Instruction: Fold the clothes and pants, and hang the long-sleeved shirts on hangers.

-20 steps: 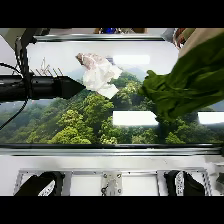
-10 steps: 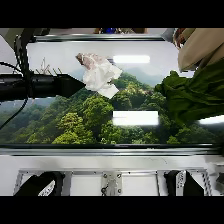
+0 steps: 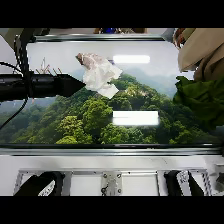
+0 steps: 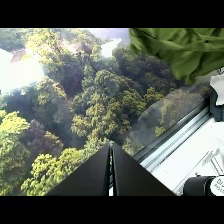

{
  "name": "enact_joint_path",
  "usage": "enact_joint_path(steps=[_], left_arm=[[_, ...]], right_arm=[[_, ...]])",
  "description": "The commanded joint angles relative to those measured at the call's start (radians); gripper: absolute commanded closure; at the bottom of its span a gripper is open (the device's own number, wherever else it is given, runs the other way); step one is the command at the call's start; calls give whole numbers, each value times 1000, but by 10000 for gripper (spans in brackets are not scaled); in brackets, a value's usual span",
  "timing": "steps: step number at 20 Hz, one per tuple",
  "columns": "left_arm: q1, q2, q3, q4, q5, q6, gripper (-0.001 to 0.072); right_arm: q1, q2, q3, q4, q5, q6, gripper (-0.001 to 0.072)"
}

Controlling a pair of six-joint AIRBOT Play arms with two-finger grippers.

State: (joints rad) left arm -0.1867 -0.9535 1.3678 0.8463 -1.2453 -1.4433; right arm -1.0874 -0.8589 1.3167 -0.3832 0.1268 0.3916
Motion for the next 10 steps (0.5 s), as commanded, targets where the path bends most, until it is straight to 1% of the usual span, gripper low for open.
enact_joint_path(steps=[1, 4, 6, 10], left_arm=[[0, 0, 1, 0, 0, -1, 696], [0, 0, 1, 0, 0, -1, 696], [0, 0, 1, 0, 0, -1, 696], [0, 0, 1, 0, 0, -1, 696]], right_arm=[[-58, -58, 43, 2, -1, 1, 704], [-92, -71, 46, 2, -60, 1, 703], [-111, -74, 46, 6, -71, 2, 703], [-149, -81, 46, 5, -77, 53, 703]])
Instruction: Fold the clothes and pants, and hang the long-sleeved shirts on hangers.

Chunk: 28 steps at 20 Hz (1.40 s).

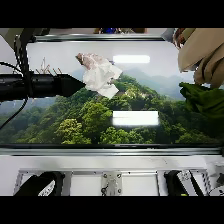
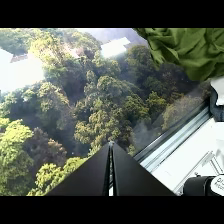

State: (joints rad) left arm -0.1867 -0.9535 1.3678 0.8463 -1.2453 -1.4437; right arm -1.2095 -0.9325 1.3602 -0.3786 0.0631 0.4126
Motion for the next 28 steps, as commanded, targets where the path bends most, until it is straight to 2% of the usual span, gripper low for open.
enact_joint_path(steps=[1, 5, 13, 16, 20, 21, 23, 24, 26, 28], left_arm=[[0, -1, 1, 0, 0, -1, 696], [0, 0, 1, 0, 0, -1, 696], [0, 0, 1, 0, 0, -1, 696], [0, 0, 1, 0, 0, -1, 696], [0, 0, 1, 0, 0, -1, 696], [0, 0, 1, 0, 0, -1, 696], [0, 0, 1, 0, 0, -1, 696], [0, 0, 1, 0, 0, -1, 696], [0, 0, 1, 0, 0, 0, 696], [0, 0, 1, 0, 0, 0, 696]], right_arm=[[-34, -8, 2, 1, -10, 32, 703], [-51, -10, 2, 0, 4, 32, 703], [-149, -14, -3, -3, 203, 39, 703], [-195, -14, -5, -4, 268, 90, 703], [-223, -2, -6, -3, 290, 89, 688], [-225, 1, -6, -3, 290, 89, 624], [-227, 3, -6, -3, 290, 89, 174], [-227, 5, -6, -3, 290, 89, 93], [-227, 24, -6, 1, 289, 89, 101], [-227, 55, -6, 81, 286, 89, 101]])
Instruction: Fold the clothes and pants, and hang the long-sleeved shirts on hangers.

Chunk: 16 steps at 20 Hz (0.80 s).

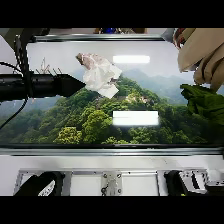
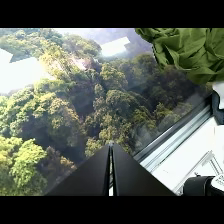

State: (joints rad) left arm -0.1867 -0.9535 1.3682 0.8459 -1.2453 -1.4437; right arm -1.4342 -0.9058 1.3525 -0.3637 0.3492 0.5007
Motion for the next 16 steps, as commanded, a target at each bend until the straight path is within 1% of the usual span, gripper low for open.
enact_joint_path(steps=[1, 3, 7, 9, 12, 14, 16], left_arm=[[0, 0, 1, 1, 0, 0, 696], [0, 0, 0, 1, 0, 0, 696], [0, 0, 0, 1, -4, 12, 696], [0, 0, 0, 1, -11, 23, 696], [0, 0, 0, 1, -11, 32, 696], [0, 0, 0, 1, -11, 46, 696], [0, -1, 0, 2, -11, 53, 696]], right_arm=[[-2, 44, 1, 130, 0, 1, 100], [-2, 83, 1, 276, 39, 1, 101], [8, 136, 1, 546, 245, 1, 103], [68, 150, 1, 597, 292, 0, 103], [237, 154, 1, 552, 355, -7, 102], [390, 151, 1, 428, 423, -7, 102], [599, 146, 1, 237, 514, -6, 102]])
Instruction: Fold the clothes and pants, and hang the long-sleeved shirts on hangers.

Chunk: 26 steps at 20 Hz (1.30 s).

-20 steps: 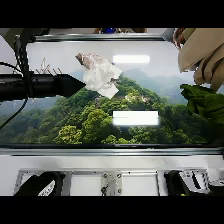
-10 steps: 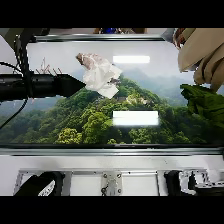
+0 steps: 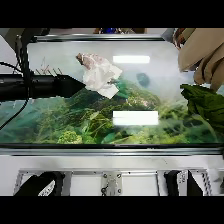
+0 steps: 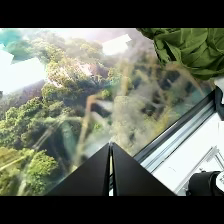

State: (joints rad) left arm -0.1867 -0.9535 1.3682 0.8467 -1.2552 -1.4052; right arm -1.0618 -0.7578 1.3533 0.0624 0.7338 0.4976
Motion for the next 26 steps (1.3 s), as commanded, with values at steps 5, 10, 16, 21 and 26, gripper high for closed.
enact_joint_path(steps=[5, 10, 16, 21, 26], left_arm=[[0, 0, 0, 1, -1, 22, 696], [0, -1, 0, 1, 2, 22, 696], [0, -1, 0, 0, 2, 21, 696], [0, 0, 0, 0, 1, 21, 696], [0, 0, 0, -1, 2, 21, 696]], right_arm=[[747, -37, -55, -450, 291, 120, 103], [1154, -125, -177, -633, 381, 237, 104], [1291, -210, -203, -651, 383, 237, 327], [1291, -214, -203, -650, 382, 236, 694], [1291, -214, -203, -650, 382, 236, 694]])
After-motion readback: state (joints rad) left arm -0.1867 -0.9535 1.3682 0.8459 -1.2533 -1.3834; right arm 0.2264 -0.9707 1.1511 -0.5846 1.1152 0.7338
